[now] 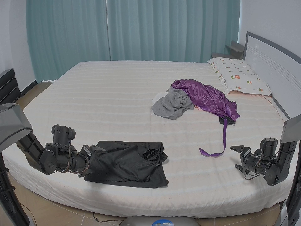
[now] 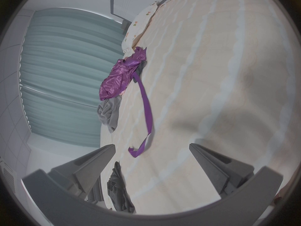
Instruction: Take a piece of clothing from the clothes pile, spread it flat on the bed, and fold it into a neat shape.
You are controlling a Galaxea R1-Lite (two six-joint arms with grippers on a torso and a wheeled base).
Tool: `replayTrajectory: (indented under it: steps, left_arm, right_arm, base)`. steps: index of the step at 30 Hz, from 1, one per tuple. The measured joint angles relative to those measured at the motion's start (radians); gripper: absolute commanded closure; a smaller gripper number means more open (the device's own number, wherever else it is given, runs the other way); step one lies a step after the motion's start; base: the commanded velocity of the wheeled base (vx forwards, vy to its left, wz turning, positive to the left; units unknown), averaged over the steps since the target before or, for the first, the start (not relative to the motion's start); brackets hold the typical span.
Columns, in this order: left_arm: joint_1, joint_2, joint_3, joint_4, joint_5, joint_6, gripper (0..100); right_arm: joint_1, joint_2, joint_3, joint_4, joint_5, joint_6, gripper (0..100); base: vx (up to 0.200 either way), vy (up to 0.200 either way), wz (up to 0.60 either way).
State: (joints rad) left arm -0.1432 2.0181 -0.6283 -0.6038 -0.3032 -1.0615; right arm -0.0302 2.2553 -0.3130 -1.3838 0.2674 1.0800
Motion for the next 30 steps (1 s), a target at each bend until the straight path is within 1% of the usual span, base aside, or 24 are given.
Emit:
replayTrajectory:
  steps: [5,8,12,16,19,23,25,27,30]
  left_arm:
    - [0.009,-0.005,0.040,-0.023,-0.001,0.000,0]
    - [0.013,-0.010,0.062,-0.066,-0.003,0.000,0]
    - [0.023,-0.014,0.078,-0.111,-0.009,-0.002,0]
    - [0.025,-0.017,0.093,-0.149,-0.043,-0.004,0]
    - [0.029,-0.020,0.107,-0.171,-0.059,-0.005,0]
    - [0.025,-0.021,0.120,-0.190,-0.074,-0.018,0]
    - [0.026,-0.021,0.124,-0.193,-0.078,-0.025,0]
    - [0.027,-0.021,0.126,-0.198,-0.080,-0.030,0]
    - [0.026,-0.020,0.126,-0.203,-0.084,-0.034,0]
  right_arm:
    - [0.003,0.000,0.015,-0.023,0.000,0.002,0]
    - [0.016,-0.003,0.027,-0.031,-0.001,0.001,0]
    - [0.039,-0.012,0.054,-0.079,-0.007,-0.004,0]
    - [0.082,-0.017,0.079,-0.096,-0.017,-0.006,0]
    - [0.146,-0.022,0.090,-0.099,-0.063,-0.011,0]
    - [0.272,-0.038,0.099,-0.096,-0.159,-0.039,0]
    - [0.335,-0.049,0.100,-0.084,-0.188,-0.063,0]
    - [0.398,-0.059,0.091,-0.056,-0.212,-0.101,0]
    - [0.482,-0.070,0.050,0.051,-0.269,-0.160,0]
  base:
    - [0.000,0.200,0.00]
    - [0.000,0.000,0.00]
    - [0.000,0.000,0.00]
    - [0.000,0.000,0.00]
    - [0.000,0.000,0.00]
    - [0.000,0.200,0.00]
    - [0.000,0.200,0.00]
    - [0.000,0.200,0.00]
    - [0.000,0.200,0.00]
